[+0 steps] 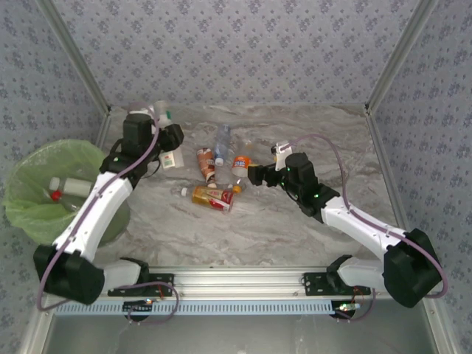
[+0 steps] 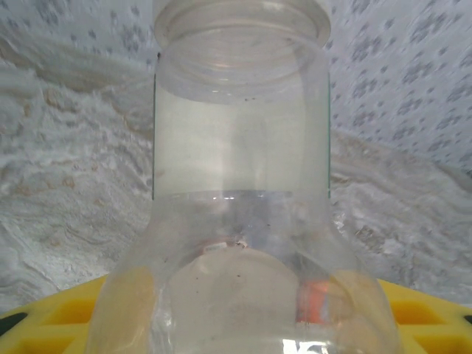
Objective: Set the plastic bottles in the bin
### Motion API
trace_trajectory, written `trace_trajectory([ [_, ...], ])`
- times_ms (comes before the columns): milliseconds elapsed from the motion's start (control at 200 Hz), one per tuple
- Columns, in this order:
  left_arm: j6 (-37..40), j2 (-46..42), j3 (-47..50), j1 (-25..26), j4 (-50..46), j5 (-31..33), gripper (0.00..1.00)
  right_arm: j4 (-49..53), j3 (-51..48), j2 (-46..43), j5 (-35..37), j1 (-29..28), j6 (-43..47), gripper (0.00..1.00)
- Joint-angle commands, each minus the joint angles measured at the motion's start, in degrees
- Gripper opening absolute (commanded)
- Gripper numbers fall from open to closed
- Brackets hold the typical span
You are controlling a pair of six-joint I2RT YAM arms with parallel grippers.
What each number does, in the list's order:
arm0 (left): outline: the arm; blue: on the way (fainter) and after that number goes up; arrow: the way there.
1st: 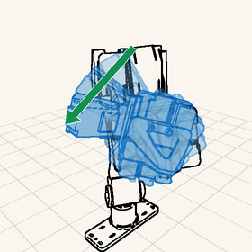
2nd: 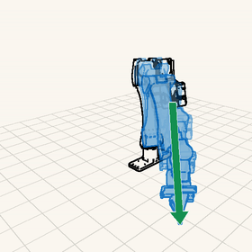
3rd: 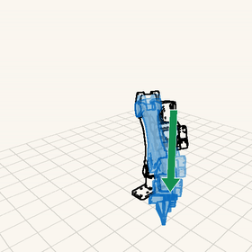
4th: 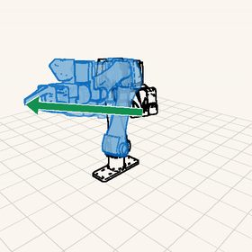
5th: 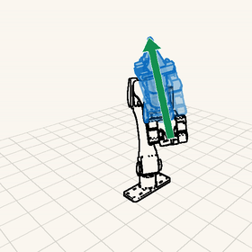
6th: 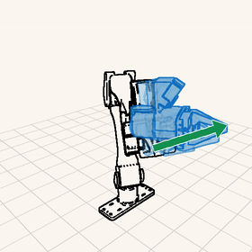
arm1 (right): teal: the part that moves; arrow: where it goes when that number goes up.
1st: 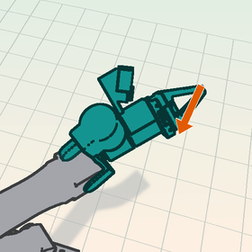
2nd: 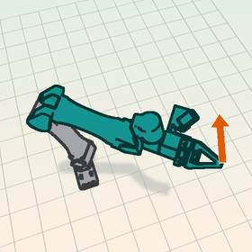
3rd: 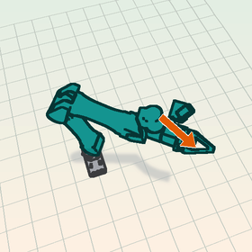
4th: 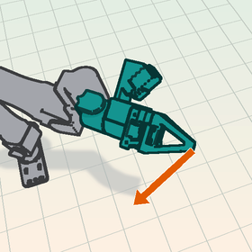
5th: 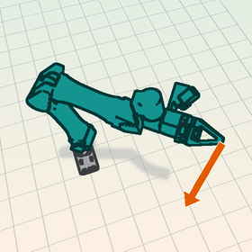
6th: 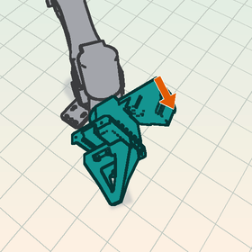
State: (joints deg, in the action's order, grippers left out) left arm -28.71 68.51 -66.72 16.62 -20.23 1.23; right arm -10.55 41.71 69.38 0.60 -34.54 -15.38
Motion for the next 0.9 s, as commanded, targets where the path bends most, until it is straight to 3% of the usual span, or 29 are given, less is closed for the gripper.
trace_trajectory([
  [0, 1.68, -4.96, -2.12, 0.25, -3.89, 3.55, 0.32, -1.01, 2.56, 0.88, -0.34, -0.44, 1.31, 0.99],
  [255, 3.95, -10.11, -7.53, -0.01, -8.37, 4.11, 0.33, -1.28, 4.42, 2.55, -1.26, -1.14, 1.89, 0.99],
  [390, 2.58, -12.31, -11.23, -0.71, -9.22, -2.78, 0.33, -1.06, 5.04, 3.09, -1.2, -1.72, 2.37, 0.99],
  [500, 2.23, -14.96, -11.77, -0.71, -6.86, -4.75, 0.34, -1.23, 5.35, 3.56, -1.23, -2.07, 2.5, 0.99],
  [720, 6.06, -17.14, -14.08, -1.25, -8.42, 3.96, 0.34, -1.1, 6.35, 4.51, -1.24, -2.56, 2.9, 0.99],
  [894, 8.49, -17.81, -15.27, -1.76, -7.58, 7.42, 0.35, -0.34, 6.71, 4.65, -0.98, -3.01, 3.33, 0.99],
])
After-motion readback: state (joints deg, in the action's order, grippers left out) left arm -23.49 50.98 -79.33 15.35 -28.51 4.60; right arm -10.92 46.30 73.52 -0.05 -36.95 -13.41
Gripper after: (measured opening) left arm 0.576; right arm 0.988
